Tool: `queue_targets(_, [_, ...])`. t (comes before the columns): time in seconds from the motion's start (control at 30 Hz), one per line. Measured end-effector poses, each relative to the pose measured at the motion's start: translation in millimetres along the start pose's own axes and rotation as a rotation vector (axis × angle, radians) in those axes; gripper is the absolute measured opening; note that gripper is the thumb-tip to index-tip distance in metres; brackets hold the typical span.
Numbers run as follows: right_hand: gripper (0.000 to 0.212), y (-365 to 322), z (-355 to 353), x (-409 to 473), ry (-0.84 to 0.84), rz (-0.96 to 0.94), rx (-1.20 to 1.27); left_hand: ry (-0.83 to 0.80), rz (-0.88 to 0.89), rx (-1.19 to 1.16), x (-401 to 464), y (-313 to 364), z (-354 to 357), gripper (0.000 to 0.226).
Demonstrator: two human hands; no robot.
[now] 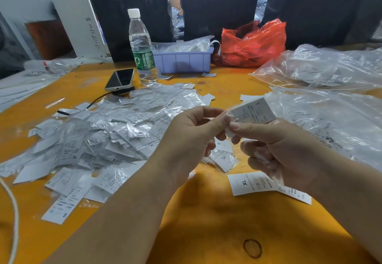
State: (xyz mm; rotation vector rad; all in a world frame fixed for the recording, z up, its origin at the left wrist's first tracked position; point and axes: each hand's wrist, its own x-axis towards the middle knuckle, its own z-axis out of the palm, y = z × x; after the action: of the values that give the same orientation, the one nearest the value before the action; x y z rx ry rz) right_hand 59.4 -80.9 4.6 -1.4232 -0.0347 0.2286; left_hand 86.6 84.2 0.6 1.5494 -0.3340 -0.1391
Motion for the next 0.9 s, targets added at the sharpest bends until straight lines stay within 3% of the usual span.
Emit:
queue_targets(0.1, [0.029,0,-1,1,-0.007,0.02,0.0,0.008,-0.012,0.038,2,1,-3,0.012])
queue_targets(0.17, [0.031,0,-3,3,-0.012,0.03,0.021,0.064,-0.048,0.039,5,1,-7,0.013])
queue_targets(0.3, [0.012,-4,-6,5,0.063,0.012,-0.03,0.232,-0.121,0.16,12,0,-21,0.017])
queue_targets(0.33, [0.014,-6,-7,5,0.127,-0.013,-0.154,0.286,-0.113,0.241,14,-1,-25,0.019])
queue_targets(0.43, [0.023,-6,-15,5,0.286,-0.169,-0.831,0.437,-0.039,0.527,17,-6,-33,0.016])
queue_targets(0.53, [0.023,-11,-15,-2,0.016,-0.113,-1.135,0.473,-0.028,0.668,18,-9,-35,0.007])
queue_targets(0.63, [0.031,-12,-14,-6,-0.186,0.024,-1.319,0.488,-0.041,0.723,19,-11,-36,0.021])
queue_targets(0.8, [0.029,-13,-15,-9,-0.201,0.002,-1.368,0.502,0.067,0.726,14,-5,-30,0.023])
queue_targets(0.9, [0.023,-12,-14,-8,-0.187,-0.027,-1.376,0.333,0.141,0.707,9,-3,-20,0.015])
